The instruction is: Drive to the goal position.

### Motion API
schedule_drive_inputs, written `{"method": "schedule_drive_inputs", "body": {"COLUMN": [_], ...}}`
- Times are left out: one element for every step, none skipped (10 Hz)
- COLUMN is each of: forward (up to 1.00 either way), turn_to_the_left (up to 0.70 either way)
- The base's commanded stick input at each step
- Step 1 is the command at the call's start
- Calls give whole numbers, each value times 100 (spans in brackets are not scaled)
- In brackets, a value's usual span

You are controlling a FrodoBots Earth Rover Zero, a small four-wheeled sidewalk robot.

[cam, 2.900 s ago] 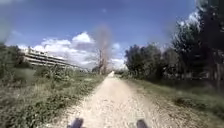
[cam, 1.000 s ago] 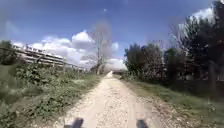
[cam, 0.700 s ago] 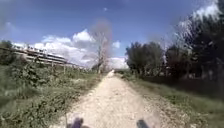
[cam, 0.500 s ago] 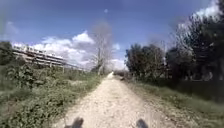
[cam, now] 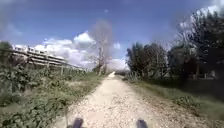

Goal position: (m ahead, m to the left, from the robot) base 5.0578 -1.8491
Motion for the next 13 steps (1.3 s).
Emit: {"method": "schedule_drive_inputs", "body": {"forward": [70, 70, 70, 70, 70, 70, 70, 70, 70, 70, 70, 70, 70], "turn_to_the_left": [0, 0, 0, 0, 0, 0, 0, 0, 0, 0, 0, 0, 0]}}
